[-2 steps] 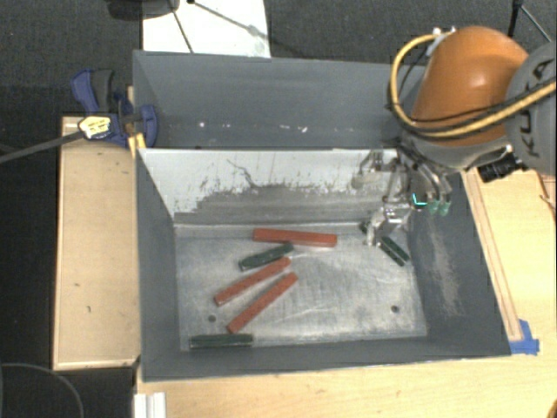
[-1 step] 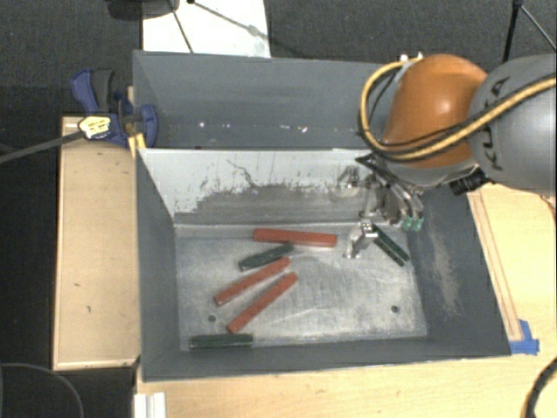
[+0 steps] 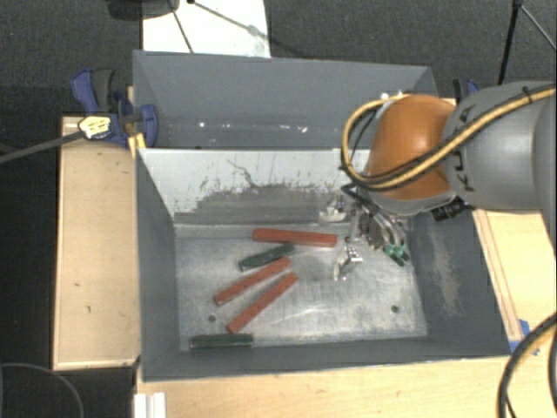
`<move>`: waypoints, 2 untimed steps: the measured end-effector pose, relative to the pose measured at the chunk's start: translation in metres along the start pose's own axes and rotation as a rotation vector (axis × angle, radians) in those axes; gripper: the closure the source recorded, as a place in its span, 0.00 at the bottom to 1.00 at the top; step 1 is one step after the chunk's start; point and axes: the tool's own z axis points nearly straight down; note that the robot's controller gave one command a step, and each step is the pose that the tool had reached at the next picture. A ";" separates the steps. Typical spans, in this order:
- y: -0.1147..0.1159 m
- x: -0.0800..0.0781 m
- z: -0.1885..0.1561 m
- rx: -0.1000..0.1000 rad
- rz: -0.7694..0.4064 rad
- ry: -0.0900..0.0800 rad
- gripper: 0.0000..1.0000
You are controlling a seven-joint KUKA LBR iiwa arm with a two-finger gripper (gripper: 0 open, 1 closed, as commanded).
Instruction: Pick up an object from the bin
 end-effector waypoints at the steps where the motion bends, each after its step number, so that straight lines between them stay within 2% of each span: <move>1: 0.020 0.001 0.037 0.000 0.076 -0.004 1.00; 2: 0.020 0.001 0.037 0.000 0.075 -0.004 1.00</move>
Offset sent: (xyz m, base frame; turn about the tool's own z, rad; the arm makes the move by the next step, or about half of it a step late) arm 0.0000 0.0000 0.0000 0.0000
